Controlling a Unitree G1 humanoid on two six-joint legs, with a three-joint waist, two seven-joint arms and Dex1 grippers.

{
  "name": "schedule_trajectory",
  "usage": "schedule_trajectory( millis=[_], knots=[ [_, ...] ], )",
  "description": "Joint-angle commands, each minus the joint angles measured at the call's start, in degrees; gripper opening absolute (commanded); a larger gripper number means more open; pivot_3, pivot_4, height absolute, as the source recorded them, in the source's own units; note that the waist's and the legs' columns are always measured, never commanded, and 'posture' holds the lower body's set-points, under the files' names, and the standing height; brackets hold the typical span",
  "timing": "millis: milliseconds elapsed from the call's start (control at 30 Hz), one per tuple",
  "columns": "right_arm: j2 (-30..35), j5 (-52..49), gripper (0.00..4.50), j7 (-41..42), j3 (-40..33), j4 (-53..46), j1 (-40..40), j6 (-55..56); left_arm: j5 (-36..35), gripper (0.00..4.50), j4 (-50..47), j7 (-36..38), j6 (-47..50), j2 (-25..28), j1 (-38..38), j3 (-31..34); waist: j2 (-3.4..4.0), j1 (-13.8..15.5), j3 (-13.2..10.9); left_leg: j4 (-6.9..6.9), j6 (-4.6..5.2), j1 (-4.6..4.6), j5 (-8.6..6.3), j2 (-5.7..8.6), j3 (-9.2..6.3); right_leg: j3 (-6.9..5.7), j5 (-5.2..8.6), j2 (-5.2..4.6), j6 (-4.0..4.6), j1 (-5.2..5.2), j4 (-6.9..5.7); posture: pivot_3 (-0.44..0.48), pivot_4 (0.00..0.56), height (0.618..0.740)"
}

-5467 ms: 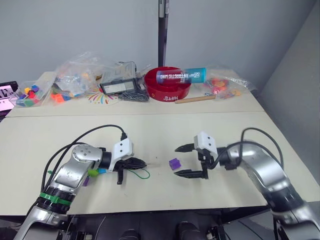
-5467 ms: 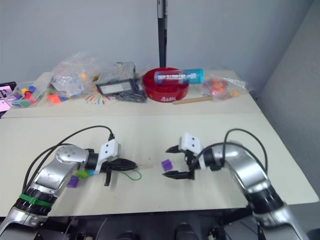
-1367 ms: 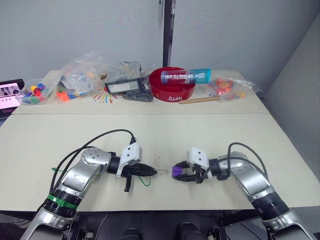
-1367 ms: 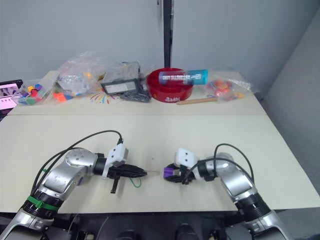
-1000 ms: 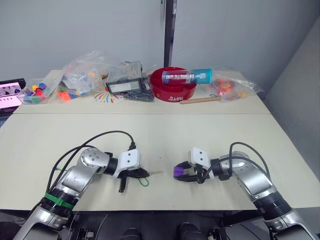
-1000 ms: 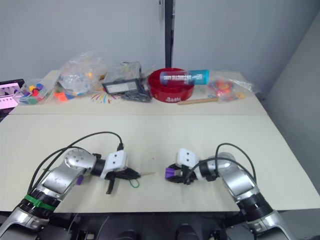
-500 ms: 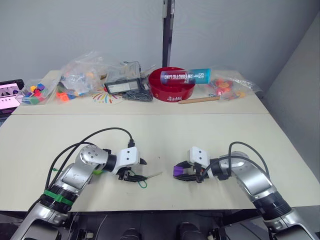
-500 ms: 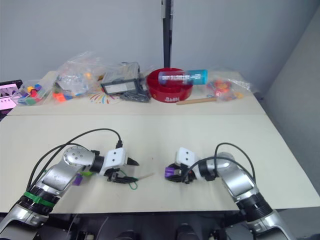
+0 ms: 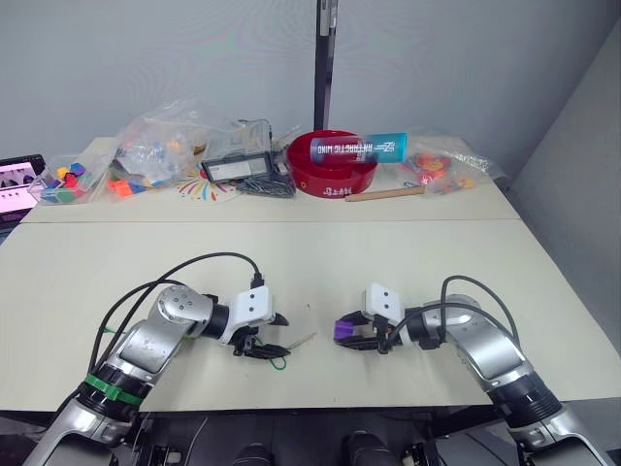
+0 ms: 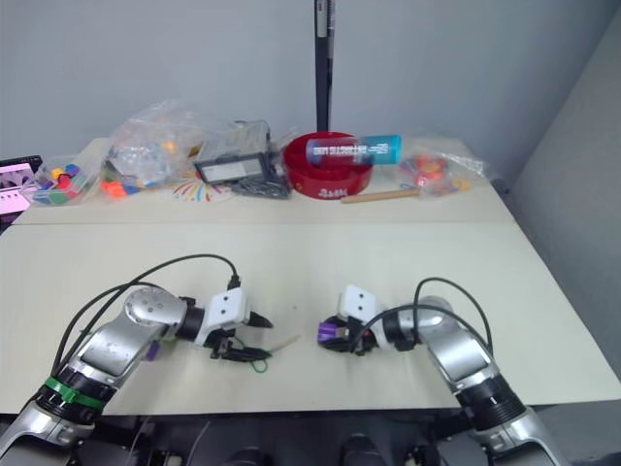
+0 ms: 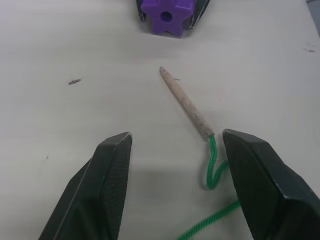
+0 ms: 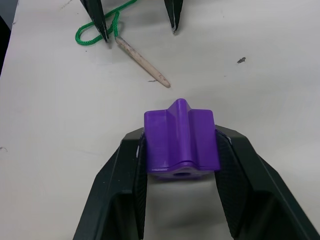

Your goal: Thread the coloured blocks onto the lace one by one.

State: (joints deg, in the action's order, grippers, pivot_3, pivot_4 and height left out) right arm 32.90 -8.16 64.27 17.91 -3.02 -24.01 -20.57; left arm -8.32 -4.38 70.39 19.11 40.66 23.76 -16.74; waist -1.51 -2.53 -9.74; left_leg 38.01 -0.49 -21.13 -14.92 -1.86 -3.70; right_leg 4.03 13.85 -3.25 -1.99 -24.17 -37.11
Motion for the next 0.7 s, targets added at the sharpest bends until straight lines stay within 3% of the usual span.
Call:
schedule_trajectory(
  millis=[33, 300, 467, 700],
  knots=[
    [-0.49, -0.19, 1.38, -0.67, -0.22, -0.25, -0.58, -0.24, 0.62, 3.05, -4.04, -2.78, 1.53, -0.36, -0.81, 0.40, 0.00, -0.03, 0.00, 0.00, 0.00, 0.00, 0.00, 0.00, 0.00, 0.00, 0.00, 0.00, 0.00, 0.00, 0.00, 0.000, 0.150, 0.731],
    [-0.50, -0.50, 1.38, -1.80, -0.76, -1.66, 0.24, -1.03, 1.37, 3.05, -15.05, -12.76, 11.72, -0.86, -7.10, 1.29, 0.00, -0.03, 0.00, 0.00, 0.00, 0.01, 0.00, -0.01, -0.01, 0.01, 0.00, 0.00, 0.00, 0.01, -0.01, 0.000, 0.150, 0.731],
    [-0.64, -0.77, 1.38, -2.20, -0.86, -2.36, 0.21, -1.73, 2.66, 3.05, -16.72, -16.67, 15.22, -2.08, -7.46, -0.73, 0.00, 0.04, 0.00, 0.00, 0.00, 0.01, 0.00, -0.01, 0.00, 0.01, 0.00, 0.00, 0.00, 0.01, 0.00, 0.000, 0.150, 0.731],
    [-0.27, -0.90, 1.38, -2.18, -1.11, -2.37, -0.16, -1.72, 2.01, 0.86, -17.06, -15.77, 19.30, -0.67, -6.16, -2.73, 0.00, 0.02, 0.00, 0.00, 0.00, 0.01, 0.00, 0.00, 0.00, 0.01, 0.00, -0.01, 0.00, 0.01, 0.01, 0.000, 0.150, 0.731]
  ],
)
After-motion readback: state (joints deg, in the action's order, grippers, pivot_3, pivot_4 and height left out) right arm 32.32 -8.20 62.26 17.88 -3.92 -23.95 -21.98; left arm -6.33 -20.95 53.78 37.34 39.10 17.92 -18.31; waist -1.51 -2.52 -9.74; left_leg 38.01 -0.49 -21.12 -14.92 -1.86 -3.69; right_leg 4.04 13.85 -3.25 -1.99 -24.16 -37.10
